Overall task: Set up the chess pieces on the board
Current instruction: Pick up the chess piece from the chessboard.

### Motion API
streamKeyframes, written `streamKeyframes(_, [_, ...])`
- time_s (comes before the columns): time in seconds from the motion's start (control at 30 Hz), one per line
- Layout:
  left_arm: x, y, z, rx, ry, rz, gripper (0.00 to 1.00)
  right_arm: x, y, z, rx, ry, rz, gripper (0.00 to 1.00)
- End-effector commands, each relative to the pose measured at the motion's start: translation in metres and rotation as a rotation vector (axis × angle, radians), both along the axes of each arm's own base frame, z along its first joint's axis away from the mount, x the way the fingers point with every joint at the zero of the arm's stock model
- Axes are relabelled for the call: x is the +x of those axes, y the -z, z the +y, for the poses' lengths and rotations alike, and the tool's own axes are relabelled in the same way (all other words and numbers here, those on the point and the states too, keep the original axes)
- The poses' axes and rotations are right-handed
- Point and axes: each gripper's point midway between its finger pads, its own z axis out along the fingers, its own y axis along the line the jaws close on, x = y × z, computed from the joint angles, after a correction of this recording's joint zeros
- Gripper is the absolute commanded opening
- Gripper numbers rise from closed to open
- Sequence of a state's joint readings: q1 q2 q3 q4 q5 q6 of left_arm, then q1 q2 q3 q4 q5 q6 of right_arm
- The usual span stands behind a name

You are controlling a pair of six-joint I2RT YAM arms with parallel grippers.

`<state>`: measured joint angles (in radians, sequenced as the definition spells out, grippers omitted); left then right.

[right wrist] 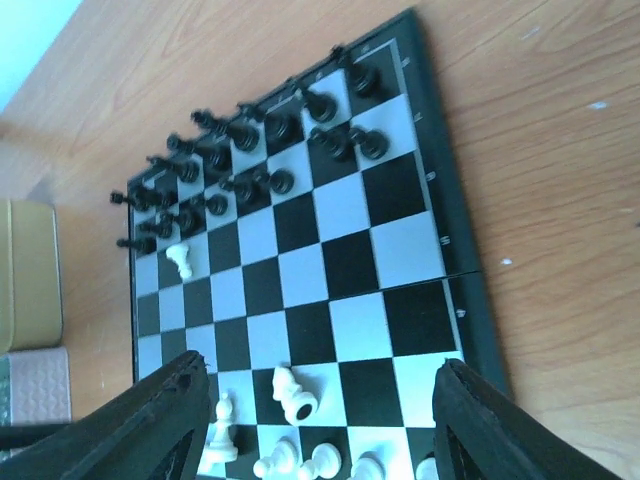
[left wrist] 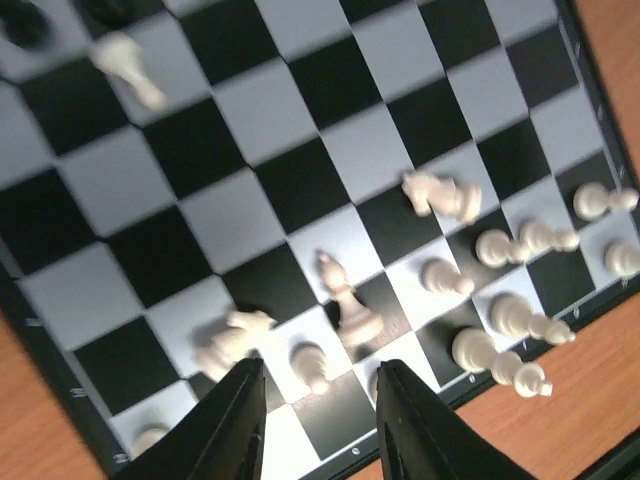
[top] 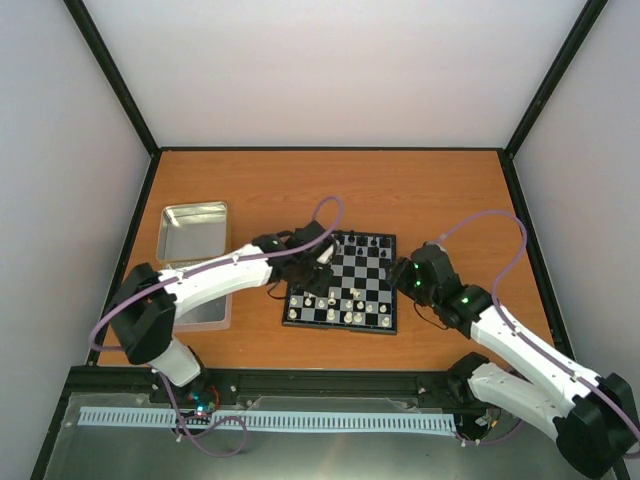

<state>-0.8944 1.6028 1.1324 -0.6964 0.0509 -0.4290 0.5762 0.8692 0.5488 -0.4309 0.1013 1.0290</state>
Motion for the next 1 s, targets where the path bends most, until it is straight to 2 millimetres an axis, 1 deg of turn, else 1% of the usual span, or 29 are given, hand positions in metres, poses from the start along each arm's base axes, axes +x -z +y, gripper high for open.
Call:
streamKeyframes(0.0, [0.035, -0.035, 0.017, -0.062, -0.126, -0.124, 0.34, 0.011, -0.008, 0.033, -0.016, -0.219, -0.045, 0.61])
streamKeyframes(0.13, [0.049, -0.044, 0.042, -0.082, -0.21, -0.186, 0.36, 0.017, 0.002, 0.06, -0.125, -0.411, 0.026, 0.57])
streamKeyframes(0.17, [0.051, -0.043, 0.05, -0.084, -0.23, -0.194, 0.37, 0.019, 0.003, 0.065, -0.169, -0.446, 0.04, 0.57])
streamKeyframes(0.3, [0.06, -0.052, 0.078, -0.127, -0.304, -0.239, 0.4, 0.023, 0.015, 0.081, -0.346, -0.567, 0.112, 0.56])
streamKeyframes(0.4, [0.061, -0.061, 0.096, -0.164, -0.342, -0.28, 0.45, 0.017, 0.029, 0.09, -0.418, -0.666, 0.183, 0.54])
streamKeyframes(0.5, [0.061, -0.073, 0.109, -0.207, -0.355, -0.339, 0.52, 0.004, 0.044, 0.098, -0.463, -0.782, 0.257, 0.52])
streamKeyframes(0.53, [0.061, -0.077, 0.111, -0.223, -0.356, -0.357, 0.53, -0.001, 0.051, 0.102, -0.482, -0.822, 0.289, 0.51])
streamKeyframes(0.57, [0.061, -0.08, 0.112, -0.237, -0.353, -0.368, 0.54, -0.002, 0.053, 0.105, -0.504, -0.849, 0.302, 0.49])
streamKeyframes(0.7, [0.062, -0.083, 0.109, -0.268, -0.339, -0.362, 0.54, -0.002, 0.064, 0.105, -0.595, -0.883, 0.356, 0.44])
streamKeyframes(0.83, [0.059, -0.075, 0.106, -0.265, -0.32, -0.326, 0.55, 0.006, 0.065, 0.106, -0.649, -0.899, 0.371, 0.43])
streamKeyframes(0.9, [0.057, -0.068, 0.108, -0.245, -0.326, -0.304, 0.55, 0.001, 0.068, 0.104, -0.676, -0.936, 0.405, 0.43])
streamKeyframes(0.97, [0.056, -0.066, 0.111, -0.23, -0.333, -0.302, 0.55, 0.0, 0.072, 0.101, -0.705, -0.952, 0.425, 0.42])
